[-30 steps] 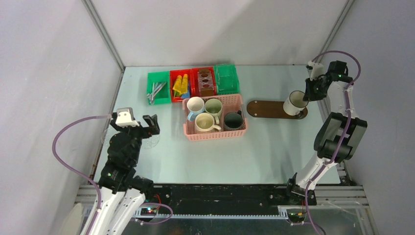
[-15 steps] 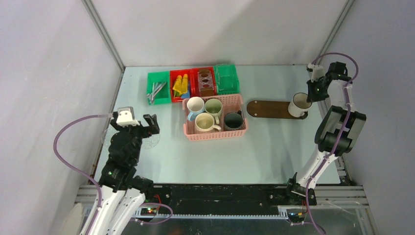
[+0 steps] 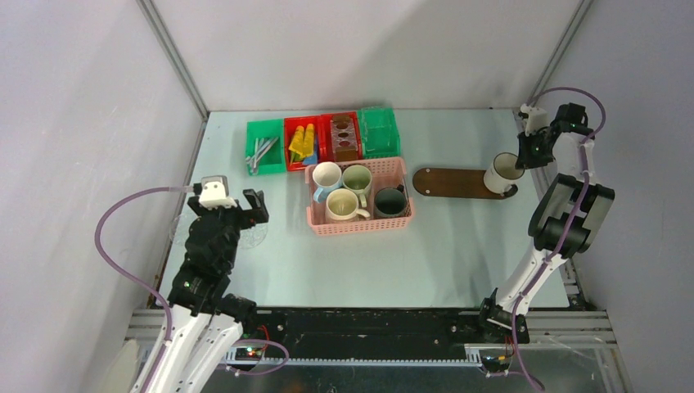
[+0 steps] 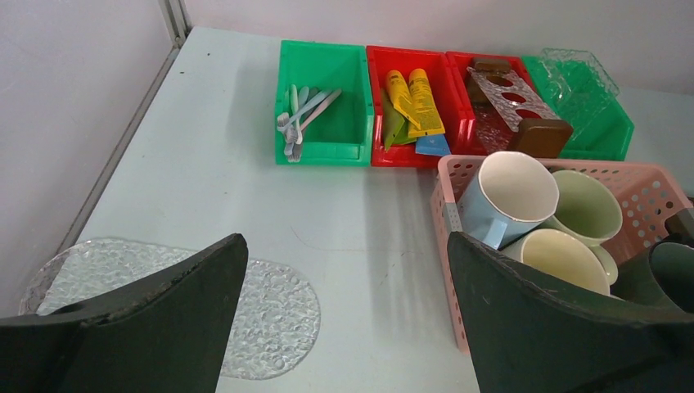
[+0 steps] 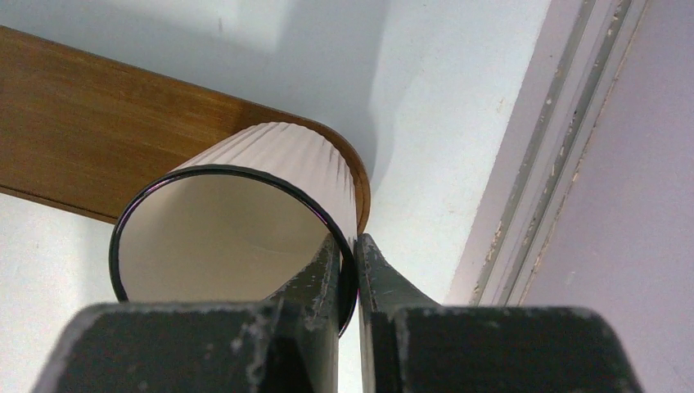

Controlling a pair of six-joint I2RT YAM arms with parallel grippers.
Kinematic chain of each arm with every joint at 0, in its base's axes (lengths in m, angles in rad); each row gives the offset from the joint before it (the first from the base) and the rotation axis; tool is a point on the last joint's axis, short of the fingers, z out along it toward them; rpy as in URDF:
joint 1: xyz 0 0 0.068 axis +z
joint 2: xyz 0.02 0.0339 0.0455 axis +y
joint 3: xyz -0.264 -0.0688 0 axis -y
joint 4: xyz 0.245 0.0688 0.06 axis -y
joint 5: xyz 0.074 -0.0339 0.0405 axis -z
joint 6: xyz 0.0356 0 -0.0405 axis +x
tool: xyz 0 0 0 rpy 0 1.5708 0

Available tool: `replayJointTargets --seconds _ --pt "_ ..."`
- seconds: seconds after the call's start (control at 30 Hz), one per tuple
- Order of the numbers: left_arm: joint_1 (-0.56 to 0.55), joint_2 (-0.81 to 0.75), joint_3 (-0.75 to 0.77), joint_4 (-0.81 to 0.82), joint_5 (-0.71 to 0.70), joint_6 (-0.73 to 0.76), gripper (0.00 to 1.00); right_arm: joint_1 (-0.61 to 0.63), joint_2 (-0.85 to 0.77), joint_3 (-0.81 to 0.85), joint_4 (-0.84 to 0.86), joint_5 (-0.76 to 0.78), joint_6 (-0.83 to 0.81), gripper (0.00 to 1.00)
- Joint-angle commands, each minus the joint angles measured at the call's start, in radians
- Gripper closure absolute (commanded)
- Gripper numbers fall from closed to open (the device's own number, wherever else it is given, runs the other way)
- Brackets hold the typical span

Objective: Prepare toiletry sets of a toothbrush and toothpaste on the tray
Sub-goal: Place the cup on the tray.

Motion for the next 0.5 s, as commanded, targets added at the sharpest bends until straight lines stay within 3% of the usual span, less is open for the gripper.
replayJointTargets --seconds 0.0,0.2,0.47 --pt "-0.003 0.011 -0.004 0.041 -0.005 0.023 0.00 -0.018 0.009 0.058 0.038 -0.043 -0.017 0.99" --pt "0.000 0.016 -0.004 0.042 0.003 0.025 0.00 -0.022 0.003 0.054 0.041 -0.048 -0.019 0.72" --pt "0.001 0.016 -0.006 0.043 0.006 0.025 0.00 -0.022 -0.026 0.099 0.052 -0.053 0.026 0.54"
